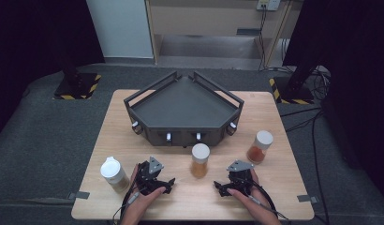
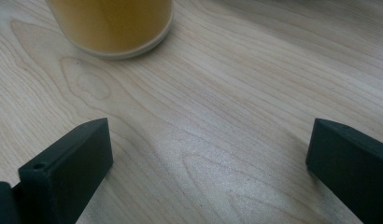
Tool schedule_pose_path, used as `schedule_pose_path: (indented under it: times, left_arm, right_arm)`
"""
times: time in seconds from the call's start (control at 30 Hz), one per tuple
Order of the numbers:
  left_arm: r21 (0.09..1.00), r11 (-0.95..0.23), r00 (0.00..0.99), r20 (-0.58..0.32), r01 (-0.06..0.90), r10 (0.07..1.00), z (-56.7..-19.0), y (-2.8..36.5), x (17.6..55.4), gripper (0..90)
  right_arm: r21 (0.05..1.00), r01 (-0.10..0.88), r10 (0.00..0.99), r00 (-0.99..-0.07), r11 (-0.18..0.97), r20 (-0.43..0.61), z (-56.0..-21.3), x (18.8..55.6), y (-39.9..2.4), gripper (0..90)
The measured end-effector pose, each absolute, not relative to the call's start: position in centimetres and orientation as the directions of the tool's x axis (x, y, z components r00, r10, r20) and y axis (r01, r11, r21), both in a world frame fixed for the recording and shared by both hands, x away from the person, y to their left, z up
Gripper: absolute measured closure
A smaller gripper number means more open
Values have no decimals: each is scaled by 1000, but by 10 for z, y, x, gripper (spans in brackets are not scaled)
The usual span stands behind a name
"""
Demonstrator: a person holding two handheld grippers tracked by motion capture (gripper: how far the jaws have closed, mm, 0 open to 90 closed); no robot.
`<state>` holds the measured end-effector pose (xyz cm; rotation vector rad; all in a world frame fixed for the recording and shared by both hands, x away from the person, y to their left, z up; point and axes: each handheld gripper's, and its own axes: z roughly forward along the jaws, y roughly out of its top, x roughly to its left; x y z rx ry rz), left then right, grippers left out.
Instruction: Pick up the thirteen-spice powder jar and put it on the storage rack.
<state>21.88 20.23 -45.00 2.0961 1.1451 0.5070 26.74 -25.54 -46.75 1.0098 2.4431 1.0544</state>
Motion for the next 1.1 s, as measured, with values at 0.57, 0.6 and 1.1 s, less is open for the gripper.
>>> schedule_pose_path:
  times: [0.57,0.6,1.1]
  left_arm:
    - [751,-379,549,26,541,835,-422,206,205,19]
    - [752,-380,549,28,539,835,-421,206,204,19]
    - [776,-375,557,37,507,830,-401,213,194,20]
  right_arm:
    - [726,488,704,-710,485,7,-468,267,-255,6]
    - [726,488,704,-710,485,7,-468,267,-255,6]
    - [726,488,704,-710,485,7,-468,267,-255,6]
